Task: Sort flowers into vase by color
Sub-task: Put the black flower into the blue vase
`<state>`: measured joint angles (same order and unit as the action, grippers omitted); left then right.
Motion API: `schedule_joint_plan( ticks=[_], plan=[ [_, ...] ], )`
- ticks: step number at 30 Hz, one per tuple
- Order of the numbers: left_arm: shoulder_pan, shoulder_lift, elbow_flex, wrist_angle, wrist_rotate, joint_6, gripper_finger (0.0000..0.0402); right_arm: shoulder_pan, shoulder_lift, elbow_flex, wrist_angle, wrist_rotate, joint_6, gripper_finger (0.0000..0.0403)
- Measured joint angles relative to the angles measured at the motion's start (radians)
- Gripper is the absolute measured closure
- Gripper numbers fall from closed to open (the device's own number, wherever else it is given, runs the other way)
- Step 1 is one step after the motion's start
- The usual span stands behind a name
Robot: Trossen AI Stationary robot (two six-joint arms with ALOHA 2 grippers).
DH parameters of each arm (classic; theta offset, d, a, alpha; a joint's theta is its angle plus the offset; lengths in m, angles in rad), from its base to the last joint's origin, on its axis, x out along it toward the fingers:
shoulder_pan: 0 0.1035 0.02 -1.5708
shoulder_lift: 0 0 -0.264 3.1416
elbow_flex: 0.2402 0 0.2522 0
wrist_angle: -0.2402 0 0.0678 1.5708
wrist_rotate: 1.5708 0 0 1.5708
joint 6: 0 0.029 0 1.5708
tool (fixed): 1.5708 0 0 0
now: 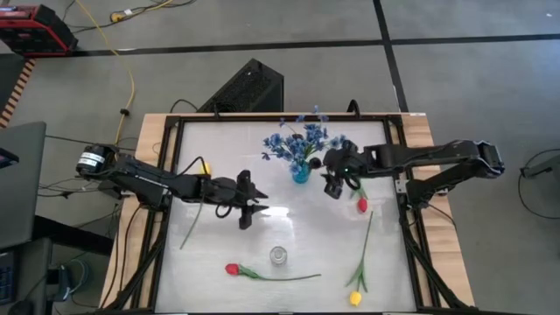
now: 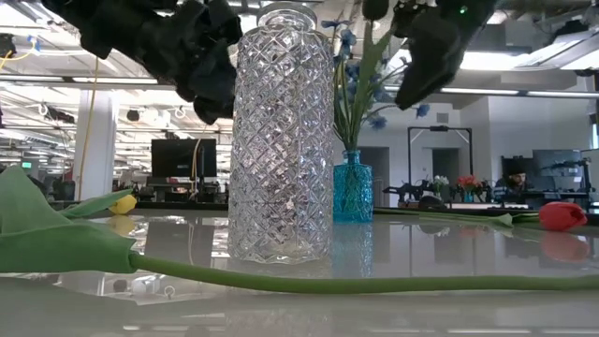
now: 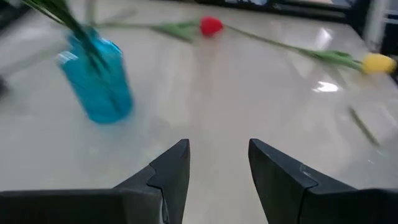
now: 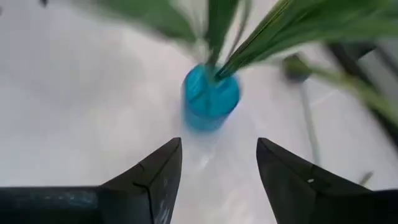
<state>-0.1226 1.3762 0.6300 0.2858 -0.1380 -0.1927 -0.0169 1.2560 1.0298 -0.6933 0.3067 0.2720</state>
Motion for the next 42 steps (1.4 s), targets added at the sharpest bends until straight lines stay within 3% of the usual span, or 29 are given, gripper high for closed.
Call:
schedule_joint_plan(
  ticks=[4,8,15,25,30,42],
  plan=[
    [-0.004,0.000,0.000,-0.072,0.109,-0.058,0.0249,0.029,0.000,0.034,-0.080,-0.152,0.066,0.0170],
    [-0.043,0.000,0.000,-0.143,0.131,-0.129,0.0249,0.100,0.000,0.037,-0.090,-0.230,0.137,0.0170],
    [-0.165,0.000,0.000,-0.171,0.119,-0.174,0.0249,0.293,0.000,0.037,-0.089,-0.233,0.219,0.0171],
    [-0.264,0.000,0.000,-0.166,-0.060,-0.212,0.0249,0.597,0.012,0.029,-0.179,-0.170,0.488,0.0171],
    [-0.267,0.000,0.000,-0.155,-0.088,-0.195,0.0249,0.723,0.057,0.028,-0.252,-0.171,0.439,0.0171],
    [-0.267,0.000,0.000,-0.156,-0.138,-0.104,0.0249,0.823,0.269,0.029,-0.286,-0.177,-0.002,0.0171]
  ],
)
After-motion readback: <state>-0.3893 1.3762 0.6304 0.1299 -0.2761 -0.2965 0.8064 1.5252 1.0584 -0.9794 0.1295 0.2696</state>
